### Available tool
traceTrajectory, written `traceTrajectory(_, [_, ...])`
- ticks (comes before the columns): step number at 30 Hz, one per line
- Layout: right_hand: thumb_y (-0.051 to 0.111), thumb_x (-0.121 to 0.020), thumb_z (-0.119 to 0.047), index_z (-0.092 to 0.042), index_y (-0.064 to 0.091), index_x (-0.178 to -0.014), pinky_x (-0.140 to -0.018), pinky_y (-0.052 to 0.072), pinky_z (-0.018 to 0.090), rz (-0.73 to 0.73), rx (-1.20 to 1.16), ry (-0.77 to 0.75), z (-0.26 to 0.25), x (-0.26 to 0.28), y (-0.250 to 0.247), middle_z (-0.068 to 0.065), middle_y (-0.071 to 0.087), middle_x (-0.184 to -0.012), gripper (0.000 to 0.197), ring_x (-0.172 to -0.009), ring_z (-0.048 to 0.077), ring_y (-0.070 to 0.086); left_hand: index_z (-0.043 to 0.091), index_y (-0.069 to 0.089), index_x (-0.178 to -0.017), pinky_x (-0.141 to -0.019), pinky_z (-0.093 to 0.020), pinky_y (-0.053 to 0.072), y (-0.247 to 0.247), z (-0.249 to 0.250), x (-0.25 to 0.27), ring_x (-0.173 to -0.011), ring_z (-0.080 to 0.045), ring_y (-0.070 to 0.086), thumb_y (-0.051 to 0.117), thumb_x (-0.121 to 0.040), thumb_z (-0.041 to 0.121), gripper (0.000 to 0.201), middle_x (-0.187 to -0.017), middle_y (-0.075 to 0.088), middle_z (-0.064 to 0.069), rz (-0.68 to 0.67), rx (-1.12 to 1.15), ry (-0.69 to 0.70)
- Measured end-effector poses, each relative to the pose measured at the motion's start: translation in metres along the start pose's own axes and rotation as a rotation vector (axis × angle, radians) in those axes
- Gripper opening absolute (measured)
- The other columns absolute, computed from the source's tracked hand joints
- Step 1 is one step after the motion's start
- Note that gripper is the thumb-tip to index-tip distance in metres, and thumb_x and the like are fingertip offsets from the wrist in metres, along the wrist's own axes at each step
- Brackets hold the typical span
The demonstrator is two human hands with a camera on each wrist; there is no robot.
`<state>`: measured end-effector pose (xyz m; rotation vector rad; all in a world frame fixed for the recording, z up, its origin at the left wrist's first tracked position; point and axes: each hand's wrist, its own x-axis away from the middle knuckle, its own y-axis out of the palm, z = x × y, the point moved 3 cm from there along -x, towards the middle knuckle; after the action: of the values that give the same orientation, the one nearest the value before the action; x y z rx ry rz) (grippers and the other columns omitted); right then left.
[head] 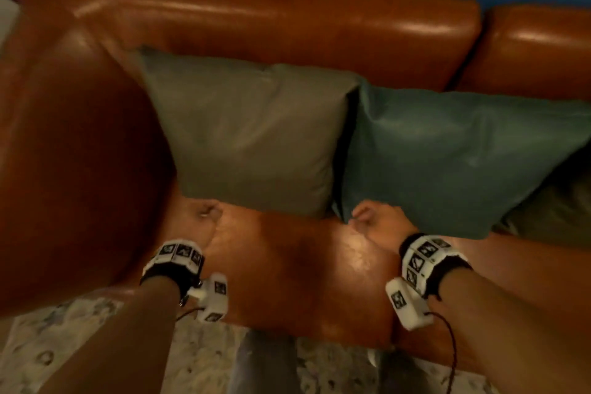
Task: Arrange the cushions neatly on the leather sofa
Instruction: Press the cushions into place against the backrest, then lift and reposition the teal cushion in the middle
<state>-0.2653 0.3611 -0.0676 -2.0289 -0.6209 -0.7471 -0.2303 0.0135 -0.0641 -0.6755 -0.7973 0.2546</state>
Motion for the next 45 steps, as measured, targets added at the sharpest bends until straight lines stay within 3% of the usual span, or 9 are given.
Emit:
traceTrajectory(4, [0.079, -0.078, -0.043, -0.013, 0.052, -0.134, -0.107, 0.047, 0.04, 0.217, -0.275, 0.103, -0.076, -0.045, -0.002, 0.01, 0.067, -0.126, 0.069, -0.116, 0.026, 0.065, 0.007, 0.058, -0.117, -0.076, -0.025, 0.053, -0.055, 0.016, -0.062, -0.095, -0.021, 0.056, 0.065, -0.086, 0.029, 0.038, -0.119, 0.062, -0.008, 0.084, 0.205, 0.035])
traceTrajectory(8, [0.082, -0.046, -0.072, -0.02, 0.028, -0.153, -0.106, 0.049, 0.047, 0.328, -0.481, 0.271, -0.108, -0.069, -0.012, 0.007, 0.047, -0.153, 0.131, -0.134, 0.033, 0.052, 0.026, 0.029, -0.144, -0.094, -0.056, 0.05, -0.086, 0.039, -0.113, -0.125, -0.027, 0.048, 0.071, -0.078, 0.039, 0.079, -0.15, 0.038, -0.004, -0.07, 0.4, 0.008])
traceTrajectory(11, [0.088, -0.063, -0.046, -0.034, 0.024, -0.153, -0.103, 0.045, 0.065, 0.282, -0.782, 0.34, -0.114, -0.082, -0.002, -0.001, 0.036, -0.158, 0.111, -0.141, 0.036, 0.042, 0.046, 0.02, -0.144, -0.095, -0.068, 0.043, -0.093, 0.051, -0.135, -0.131, -0.028, 0.043, 0.076, -0.068, 0.049, 0.095, -0.152, 0.037, 0.008, -0.251, 0.53, -0.043])
traceTrajectory(14, [0.086, -0.072, -0.026, -0.041, 0.025, -0.152, -0.101, 0.044, 0.063, 0.273, -0.979, 0.26, -0.126, -0.088, 0.011, -0.005, 0.042, -0.154, 0.102, -0.142, 0.032, 0.041, 0.045, 0.028, -0.142, -0.09, -0.058, 0.047, -0.091, 0.059, -0.141, -0.115, -0.02, 0.053, 0.074, -0.072, 0.047, 0.083, -0.138, 0.051, 0.012, -0.318, 0.644, -0.04])
traceTrajectory(18, [0.095, -0.037, -0.05, -0.033, 0.041, -0.146, -0.108, 0.047, 0.048, 0.362, -1.044, 0.058, -0.159, -0.089, 0.024, -0.008, 0.06, -0.136, 0.123, -0.129, 0.018, 0.057, 0.042, 0.046, -0.132, -0.097, -0.054, 0.048, -0.103, 0.051, -0.147, -0.113, -0.015, 0.061, 0.078, -0.067, 0.045, 0.072, -0.127, 0.064, 0.011, -0.275, 0.754, 0.021])
traceTrajectory(24, [0.087, -0.024, -0.072, -0.024, 0.034, -0.151, -0.114, 0.044, 0.04, 0.366, -0.851, -0.001, -0.208, -0.119, 0.045, -0.002, 0.057, -0.145, 0.146, -0.131, 0.016, 0.056, 0.043, 0.042, -0.135, -0.102, -0.058, 0.044, -0.146, 0.017, -0.169, -0.122, -0.016, 0.056, 0.073, -0.074, 0.041, 0.068, -0.13, 0.06, 0.014, -0.109, 0.777, 0.117])
traceTrajectory(28, [0.084, -0.022, -0.075, -0.027, 0.036, -0.151, -0.114, 0.042, 0.044, 0.349, -0.808, 0.057, -0.209, -0.124, 0.05, -0.004, 0.055, -0.147, 0.145, -0.134, 0.018, 0.053, 0.045, 0.048, -0.126, -0.101, -0.056, 0.046, -0.149, 0.016, -0.173, -0.118, -0.014, 0.059, 0.071, -0.078, 0.037, 0.054, -0.123, 0.063, 0.015, -0.142, 0.793, 0.144])
traceTrajectory(36, [0.094, -0.033, -0.064, -0.043, 0.036, -0.145, -0.109, 0.048, 0.047, 0.377, -0.887, 0.055, -0.192, -0.132, 0.056, -0.014, 0.062, -0.137, 0.128, -0.127, 0.013, 0.061, 0.038, 0.051, -0.128, -0.1, -0.055, 0.047, -0.149, 0.022, -0.188, -0.12, -0.017, 0.06, 0.077, -0.063, 0.047, 0.071, -0.13, 0.064, 0.006, -0.182, 0.805, 0.17])
traceTrajectory(45, [0.086, -0.023, -0.075, -0.039, 0.023, -0.15, -0.108, 0.048, 0.049, 0.327, -0.784, 0.11, -0.194, -0.124, 0.052, -0.011, 0.056, -0.141, 0.146, -0.13, 0.017, 0.057, 0.049, 0.047, -0.125, -0.104, -0.058, 0.043, -0.146, 0.022, -0.189, -0.123, -0.017, 0.056, 0.077, -0.063, 0.048, 0.069, -0.131, 0.06, 0.012, -0.212, 0.773, 0.133])
